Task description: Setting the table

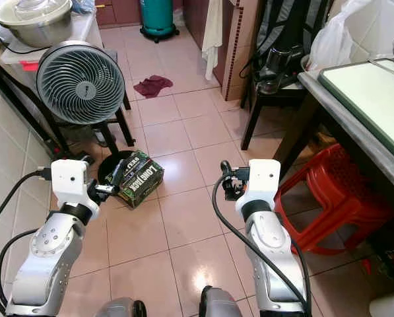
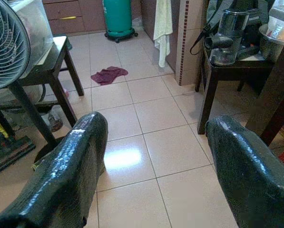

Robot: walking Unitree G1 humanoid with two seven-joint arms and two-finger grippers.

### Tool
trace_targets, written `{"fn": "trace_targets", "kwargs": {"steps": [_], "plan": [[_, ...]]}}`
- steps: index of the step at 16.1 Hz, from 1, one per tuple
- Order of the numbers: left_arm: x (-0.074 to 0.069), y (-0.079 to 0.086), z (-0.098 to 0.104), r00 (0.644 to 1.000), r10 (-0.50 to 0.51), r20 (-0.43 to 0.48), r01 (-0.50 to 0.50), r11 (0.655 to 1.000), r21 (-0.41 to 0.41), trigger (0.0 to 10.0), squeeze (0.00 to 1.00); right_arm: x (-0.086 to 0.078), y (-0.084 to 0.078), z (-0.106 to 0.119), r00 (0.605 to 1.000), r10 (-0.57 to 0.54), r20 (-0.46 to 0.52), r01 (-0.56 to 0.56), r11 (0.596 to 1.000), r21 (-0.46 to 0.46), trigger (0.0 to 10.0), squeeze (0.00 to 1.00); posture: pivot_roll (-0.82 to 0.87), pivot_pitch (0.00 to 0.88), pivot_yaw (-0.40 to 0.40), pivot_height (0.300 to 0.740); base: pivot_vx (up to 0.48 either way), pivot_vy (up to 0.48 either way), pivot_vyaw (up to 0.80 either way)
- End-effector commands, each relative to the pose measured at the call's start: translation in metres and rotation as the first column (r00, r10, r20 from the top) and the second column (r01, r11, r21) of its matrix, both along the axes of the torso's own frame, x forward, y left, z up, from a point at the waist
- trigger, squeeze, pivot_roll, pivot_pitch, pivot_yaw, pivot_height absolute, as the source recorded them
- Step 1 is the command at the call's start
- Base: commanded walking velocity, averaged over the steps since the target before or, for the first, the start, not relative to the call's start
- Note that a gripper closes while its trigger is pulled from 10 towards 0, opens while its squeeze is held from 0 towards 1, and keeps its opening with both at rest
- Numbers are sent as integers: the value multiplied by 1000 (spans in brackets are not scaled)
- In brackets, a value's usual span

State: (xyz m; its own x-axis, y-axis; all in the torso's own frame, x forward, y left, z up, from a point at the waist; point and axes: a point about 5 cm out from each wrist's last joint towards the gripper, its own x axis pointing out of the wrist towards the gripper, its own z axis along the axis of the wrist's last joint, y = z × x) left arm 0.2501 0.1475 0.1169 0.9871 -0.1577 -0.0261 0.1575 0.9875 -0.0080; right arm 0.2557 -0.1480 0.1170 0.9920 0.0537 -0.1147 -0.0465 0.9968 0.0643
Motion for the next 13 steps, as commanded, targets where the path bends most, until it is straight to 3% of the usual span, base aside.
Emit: {"fn": "trace_targets", "kwargs": {"steps": [1, 5, 6, 7, 9, 13], "plan": [[0, -1, 2, 1000, -9, 10, 9, 1000, 7, 10000, 0, 0, -2, -1, 1000, -8, -12, 8, 1000, -7, 10000, 0, -7, 106, 21, 740, 0, 0, 0], [0, -1, 2, 1000, -9, 10, 9, 1000, 7, 10000, 0, 0, -2, -1, 1000, -8, -12, 8, 1000, -7, 10000, 0, -7, 106, 21, 740, 0, 0, 0], [0, -1, 2, 1000, -10, 11, 10, 1000, 10, 10000, 0, 0, -1, -1, 1000, -8, -13, 8, 1000, -8, 10000, 0, 0, 0, 0, 740, 0, 0, 0], [8, 9, 13, 993, 103, 62, -107, 992, 69, 10000, 0, 9, -13, 10, 997, -60, 53, 59, 998, 24, 10000, 0, -2, 99, 13, 740, 0, 0, -763], [9, 9, 15, 993, 104, 64, -108, 991, 74, 10000, 0, 10, -14, 13, 996, -64, 62, 62, 998, 28, 10000, 0, -11, 109, 17, 740, 0, 0, -763], [7, 4, 12, 995, 76, 60, -80, 994, 79, 10000, 0, 4, -15, 9, 997, -67, 45, 65, 997, 28, 10000, 0, -18, 119, 14, 740, 0, 403, -763]]}}
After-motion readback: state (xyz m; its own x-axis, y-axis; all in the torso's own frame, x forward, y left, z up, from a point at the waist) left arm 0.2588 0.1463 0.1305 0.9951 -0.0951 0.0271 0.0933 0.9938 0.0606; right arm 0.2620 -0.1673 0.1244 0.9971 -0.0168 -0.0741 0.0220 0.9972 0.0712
